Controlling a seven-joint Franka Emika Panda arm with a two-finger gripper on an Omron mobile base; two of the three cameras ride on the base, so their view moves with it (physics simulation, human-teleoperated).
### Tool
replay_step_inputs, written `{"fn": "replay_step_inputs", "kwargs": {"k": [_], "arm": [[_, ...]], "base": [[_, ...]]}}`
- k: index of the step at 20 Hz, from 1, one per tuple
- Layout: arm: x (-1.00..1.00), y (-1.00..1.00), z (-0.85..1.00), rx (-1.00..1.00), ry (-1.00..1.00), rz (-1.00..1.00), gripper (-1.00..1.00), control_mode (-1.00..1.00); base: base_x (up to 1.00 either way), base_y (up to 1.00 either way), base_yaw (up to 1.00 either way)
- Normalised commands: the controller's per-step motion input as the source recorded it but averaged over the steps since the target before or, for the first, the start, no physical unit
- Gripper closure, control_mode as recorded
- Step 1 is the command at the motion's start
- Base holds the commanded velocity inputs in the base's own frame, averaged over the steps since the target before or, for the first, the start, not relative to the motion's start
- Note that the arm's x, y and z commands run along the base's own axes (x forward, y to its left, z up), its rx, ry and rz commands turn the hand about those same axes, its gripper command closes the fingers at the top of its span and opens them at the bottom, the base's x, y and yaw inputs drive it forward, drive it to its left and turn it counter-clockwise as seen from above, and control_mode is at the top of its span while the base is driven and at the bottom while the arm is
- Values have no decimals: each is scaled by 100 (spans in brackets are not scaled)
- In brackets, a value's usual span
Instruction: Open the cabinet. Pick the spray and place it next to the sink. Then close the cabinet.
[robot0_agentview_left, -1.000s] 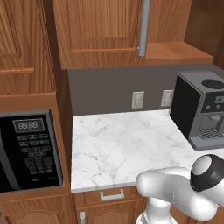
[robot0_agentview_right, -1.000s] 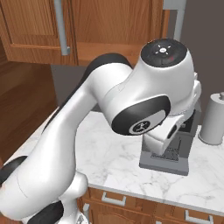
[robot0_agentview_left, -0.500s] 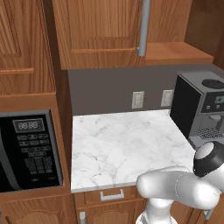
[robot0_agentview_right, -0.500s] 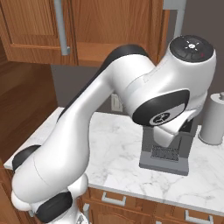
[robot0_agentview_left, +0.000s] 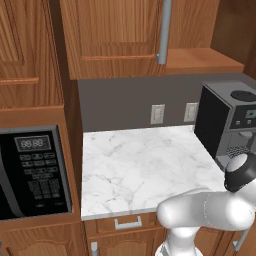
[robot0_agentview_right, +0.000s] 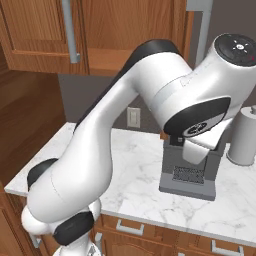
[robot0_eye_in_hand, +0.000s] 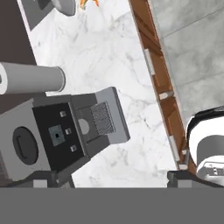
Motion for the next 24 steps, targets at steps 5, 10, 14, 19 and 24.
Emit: {"fn": "replay_step_inputs", "kwargs": {"k": [5, 10, 14, 19, 24], "arm": [[-16, 28, 12, 0, 0, 17, -100, -100], [-25, 36, 18, 0, -2, 10, -100, -100], [-17, 41, 23, 1, 0, 0, -100, -100], [-9, 49, 18, 5, 1, -1, -100, -100], [0, 62, 6, 1, 1, -7, -100, -100]], "base": [[0, 0, 0], [0, 0, 0], [0, 0, 0], [0, 0, 0], [0, 0, 0]]}}
